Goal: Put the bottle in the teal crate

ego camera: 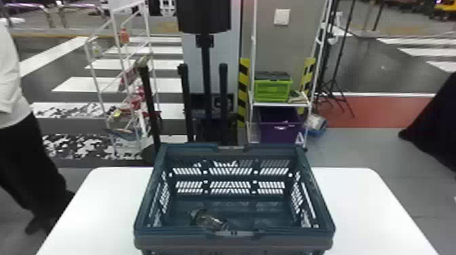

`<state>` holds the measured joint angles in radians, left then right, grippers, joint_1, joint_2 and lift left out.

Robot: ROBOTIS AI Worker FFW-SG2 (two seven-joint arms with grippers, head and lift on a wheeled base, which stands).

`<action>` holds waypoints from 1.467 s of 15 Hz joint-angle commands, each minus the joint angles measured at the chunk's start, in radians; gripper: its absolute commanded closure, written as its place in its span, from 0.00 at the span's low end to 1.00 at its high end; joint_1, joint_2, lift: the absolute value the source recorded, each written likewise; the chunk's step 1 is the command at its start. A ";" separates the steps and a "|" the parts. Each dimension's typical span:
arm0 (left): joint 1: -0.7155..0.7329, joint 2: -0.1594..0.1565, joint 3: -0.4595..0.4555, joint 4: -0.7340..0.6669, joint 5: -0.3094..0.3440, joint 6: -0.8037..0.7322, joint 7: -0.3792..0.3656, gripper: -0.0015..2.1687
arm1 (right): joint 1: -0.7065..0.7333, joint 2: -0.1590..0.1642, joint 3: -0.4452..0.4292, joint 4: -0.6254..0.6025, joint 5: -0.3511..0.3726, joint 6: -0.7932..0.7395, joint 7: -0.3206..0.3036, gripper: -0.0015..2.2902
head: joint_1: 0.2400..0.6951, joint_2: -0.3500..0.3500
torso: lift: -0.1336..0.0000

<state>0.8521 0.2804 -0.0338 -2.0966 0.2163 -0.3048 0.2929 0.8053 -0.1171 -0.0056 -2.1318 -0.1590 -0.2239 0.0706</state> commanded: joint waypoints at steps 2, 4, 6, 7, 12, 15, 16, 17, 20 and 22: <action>-0.001 -0.004 -0.008 0.001 -0.002 0.000 0.000 0.06 | 0.014 0.001 -0.002 0.007 -0.007 -0.044 0.001 0.03 | 0.57 0.50 | 1.00; -0.001 -0.006 -0.009 0.003 -0.003 -0.003 0.000 0.06 | 0.017 0.001 -0.004 0.010 -0.008 -0.050 0.001 0.03 | 0.57 0.50 | 1.00; -0.007 -0.006 -0.009 0.004 -0.003 0.000 0.003 0.06 | 0.020 0.001 -0.010 0.012 -0.008 -0.050 0.003 0.03 | 0.57 0.50 | 1.00; -0.013 -0.006 -0.011 0.004 -0.002 0.010 0.003 0.06 | 0.022 0.001 -0.011 0.012 -0.008 -0.050 0.005 0.03 | 0.57 0.50 | 1.00; -0.031 0.000 -0.012 0.004 0.000 0.053 0.006 0.06 | 0.023 0.001 -0.016 0.023 -0.017 -0.050 0.006 0.03 | 0.57 0.50 | 1.00; -0.045 0.006 -0.014 0.009 0.005 0.074 0.008 0.06 | 0.026 0.004 -0.016 0.024 -0.017 -0.050 0.008 0.03 | 0.57 0.50 | 1.00; -0.047 0.008 -0.015 0.007 0.005 0.086 0.008 0.06 | 0.028 0.005 -0.016 0.024 -0.017 -0.050 0.008 0.03 | 0.57 0.50 | 1.00; -0.051 0.013 -0.015 0.006 0.008 0.092 0.009 0.06 | 0.031 0.007 -0.016 0.023 -0.017 -0.050 0.008 0.03 | 0.57 0.50 | 1.00; -0.059 0.016 -0.020 0.006 0.011 0.096 0.011 0.06 | 0.045 0.007 -0.017 0.018 -0.017 -0.065 0.008 0.03 | 0.57 0.50 | 1.00; -0.062 0.016 -0.025 0.001 0.017 0.105 0.014 0.06 | 0.054 0.007 -0.025 0.009 -0.017 -0.065 0.008 0.03 | 0.57 0.50 | 1.00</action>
<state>0.7917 0.2960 -0.0550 -2.0916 0.2300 -0.2078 0.3050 0.8529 -0.1104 -0.0258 -2.1164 -0.1764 -0.2870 0.0783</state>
